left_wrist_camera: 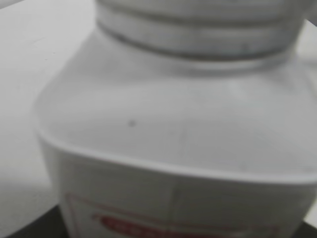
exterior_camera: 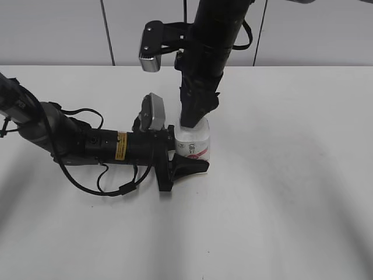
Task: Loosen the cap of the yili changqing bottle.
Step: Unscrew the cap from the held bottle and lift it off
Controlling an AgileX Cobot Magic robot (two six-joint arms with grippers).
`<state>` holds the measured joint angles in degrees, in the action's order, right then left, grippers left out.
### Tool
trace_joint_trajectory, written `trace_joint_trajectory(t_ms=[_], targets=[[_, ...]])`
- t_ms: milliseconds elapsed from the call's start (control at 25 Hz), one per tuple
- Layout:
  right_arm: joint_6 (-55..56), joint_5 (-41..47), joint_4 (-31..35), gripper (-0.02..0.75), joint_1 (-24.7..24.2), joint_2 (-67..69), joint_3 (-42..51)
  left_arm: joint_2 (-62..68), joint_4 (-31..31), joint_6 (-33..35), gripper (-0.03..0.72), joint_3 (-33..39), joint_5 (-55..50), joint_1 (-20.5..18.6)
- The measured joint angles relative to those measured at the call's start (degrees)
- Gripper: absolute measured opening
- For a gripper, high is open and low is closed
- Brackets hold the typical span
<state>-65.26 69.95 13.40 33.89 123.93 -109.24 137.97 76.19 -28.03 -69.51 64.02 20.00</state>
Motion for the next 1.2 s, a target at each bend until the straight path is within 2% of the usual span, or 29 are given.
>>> trace_joint_trajectory(t_ms=[200, 760, 1000, 1200], targets=[[7.6, 0.2, 0.1, 0.520, 0.0, 0.0, -2.2, 0.0, -0.1, -0.1, 0.407, 0.0, 0.0, 0.0], [40.1, 0.2, -0.7, 0.519, 0.0, 0.0, -2.6, 0.0, -0.1, -0.3, 0.405, 0.0, -3.1, 0.1], [57.4, 0.2, -5.0, 0.519, 0.0, 0.0, -2.6, 0.0, -0.2, -0.5, 0.404, 0.0, -3.2, 0.1], [66.0, 0.2, -5.4, 0.519, 0.0, 0.0, -2.6, 0.0, -0.2, -0.5, 0.404, 0.0, -3.3, 0.1]])
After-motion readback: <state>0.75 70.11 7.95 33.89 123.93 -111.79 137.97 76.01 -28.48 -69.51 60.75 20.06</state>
